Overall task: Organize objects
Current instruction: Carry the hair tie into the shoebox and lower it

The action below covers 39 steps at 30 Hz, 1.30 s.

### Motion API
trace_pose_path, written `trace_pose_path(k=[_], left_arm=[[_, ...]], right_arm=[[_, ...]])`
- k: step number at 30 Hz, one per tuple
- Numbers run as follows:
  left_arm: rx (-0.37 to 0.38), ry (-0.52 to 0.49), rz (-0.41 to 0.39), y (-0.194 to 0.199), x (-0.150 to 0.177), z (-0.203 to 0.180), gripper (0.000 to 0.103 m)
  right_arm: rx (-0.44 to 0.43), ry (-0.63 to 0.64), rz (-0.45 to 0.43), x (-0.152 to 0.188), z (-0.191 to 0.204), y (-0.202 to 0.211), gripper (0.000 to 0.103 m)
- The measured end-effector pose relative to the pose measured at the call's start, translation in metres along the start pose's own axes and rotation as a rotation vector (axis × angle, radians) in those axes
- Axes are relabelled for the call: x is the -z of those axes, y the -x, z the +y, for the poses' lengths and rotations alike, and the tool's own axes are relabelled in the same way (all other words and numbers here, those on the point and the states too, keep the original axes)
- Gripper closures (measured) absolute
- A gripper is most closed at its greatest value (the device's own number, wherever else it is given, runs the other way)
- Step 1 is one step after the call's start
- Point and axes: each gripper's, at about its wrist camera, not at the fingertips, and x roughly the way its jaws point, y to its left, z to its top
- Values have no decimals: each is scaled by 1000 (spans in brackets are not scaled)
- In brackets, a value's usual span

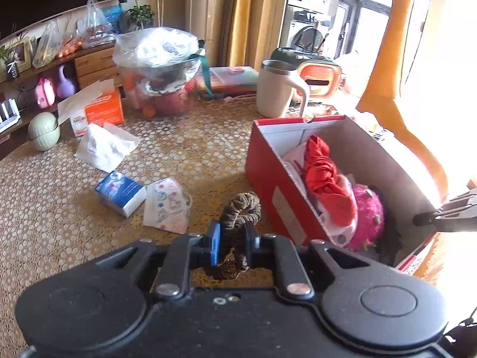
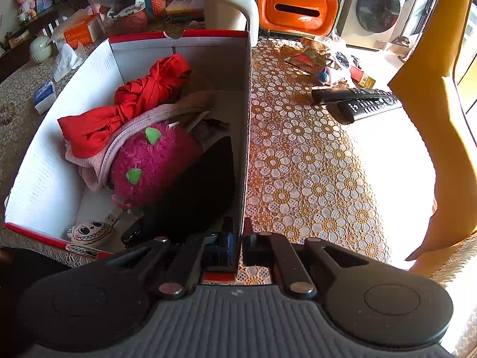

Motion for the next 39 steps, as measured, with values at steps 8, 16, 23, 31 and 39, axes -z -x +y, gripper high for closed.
trace_pose_path(k=[8,16,23,31,39], left_arm=[[73,-75,-6,-2,-18,-43,89],[96,-132,-18,-16,-37,-80,89],[133,-155,-5,-36,-50,-107,89],[159,-213,9,-56,-59,-136,89],[128,-257,46,-86,-63,-152,89]], right_arm=[[-4,-1,-3,0,-1,0,97],[-8,-4,-10,0,0,1,97],[-9,5,-20,2,1,2,97],[-23,14,-21,3,0,3,97],[-38,9,-22,4,-3,3,97]])
